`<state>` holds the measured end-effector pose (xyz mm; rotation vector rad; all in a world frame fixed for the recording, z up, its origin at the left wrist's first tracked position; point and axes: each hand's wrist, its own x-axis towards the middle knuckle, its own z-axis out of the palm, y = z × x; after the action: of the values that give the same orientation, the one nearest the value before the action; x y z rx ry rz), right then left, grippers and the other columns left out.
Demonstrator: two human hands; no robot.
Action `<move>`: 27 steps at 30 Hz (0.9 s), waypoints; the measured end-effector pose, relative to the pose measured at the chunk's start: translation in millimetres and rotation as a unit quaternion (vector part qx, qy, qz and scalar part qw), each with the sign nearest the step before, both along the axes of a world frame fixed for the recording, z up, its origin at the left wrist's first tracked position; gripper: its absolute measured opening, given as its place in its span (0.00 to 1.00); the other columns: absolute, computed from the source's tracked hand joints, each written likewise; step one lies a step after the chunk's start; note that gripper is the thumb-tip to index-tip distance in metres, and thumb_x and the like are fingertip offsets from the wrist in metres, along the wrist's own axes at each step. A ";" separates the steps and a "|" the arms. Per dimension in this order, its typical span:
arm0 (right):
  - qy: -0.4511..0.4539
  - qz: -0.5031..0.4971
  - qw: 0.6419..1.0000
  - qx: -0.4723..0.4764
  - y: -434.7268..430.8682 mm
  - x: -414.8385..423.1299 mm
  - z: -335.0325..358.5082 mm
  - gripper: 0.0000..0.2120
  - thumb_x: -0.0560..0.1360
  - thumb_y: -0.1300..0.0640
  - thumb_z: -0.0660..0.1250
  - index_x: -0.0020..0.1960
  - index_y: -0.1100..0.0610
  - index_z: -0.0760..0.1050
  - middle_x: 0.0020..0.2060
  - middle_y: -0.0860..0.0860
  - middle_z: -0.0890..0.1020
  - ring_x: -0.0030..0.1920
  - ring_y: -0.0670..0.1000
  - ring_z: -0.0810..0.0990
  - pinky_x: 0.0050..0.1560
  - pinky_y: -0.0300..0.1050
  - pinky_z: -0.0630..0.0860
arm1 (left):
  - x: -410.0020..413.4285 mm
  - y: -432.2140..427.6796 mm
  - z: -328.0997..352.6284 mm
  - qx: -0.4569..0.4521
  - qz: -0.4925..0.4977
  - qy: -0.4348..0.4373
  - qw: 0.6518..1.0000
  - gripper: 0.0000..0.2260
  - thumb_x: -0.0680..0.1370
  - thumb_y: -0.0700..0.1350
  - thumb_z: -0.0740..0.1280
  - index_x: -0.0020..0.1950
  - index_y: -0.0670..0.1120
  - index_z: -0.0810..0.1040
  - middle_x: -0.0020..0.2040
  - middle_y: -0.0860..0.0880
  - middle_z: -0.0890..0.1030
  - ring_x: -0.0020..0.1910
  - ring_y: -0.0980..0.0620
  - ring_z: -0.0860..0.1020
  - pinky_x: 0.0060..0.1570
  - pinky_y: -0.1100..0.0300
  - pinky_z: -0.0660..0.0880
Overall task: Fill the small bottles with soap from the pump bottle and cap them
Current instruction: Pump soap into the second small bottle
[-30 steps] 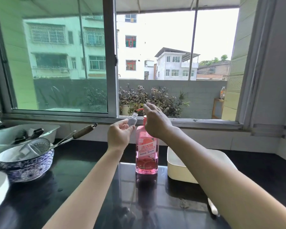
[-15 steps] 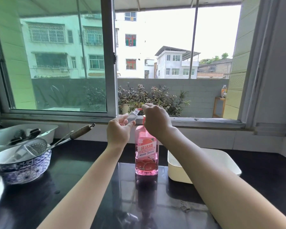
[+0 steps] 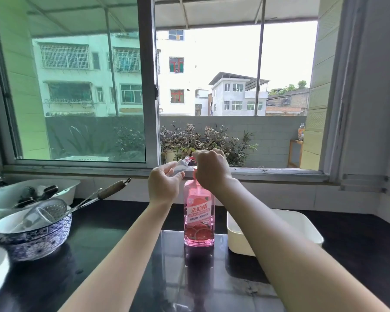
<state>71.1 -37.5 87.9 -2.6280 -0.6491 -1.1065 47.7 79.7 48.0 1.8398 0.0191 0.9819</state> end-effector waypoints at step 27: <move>-0.026 0.001 0.999 0.042 7.4 -0.8 -20.5 0.11 0.72 0.69 0.60 0.49 0.61 0.77 0.47 0.56 0.84 0.49 0.56 0.81 0.62 0.46 0.69 | 7.0 2.4 -10.1 0.038 0.022 -0.009 0.999 0.17 0.71 0.39 0.71 0.60 0.41 0.78 0.56 0.42 0.82 0.48 0.50 0.80 0.49 0.59 0.78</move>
<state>70.3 -30.1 67.5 -2.5364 -0.6016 -1.1785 54.8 82.1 37.9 1.9078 0.0123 1.0426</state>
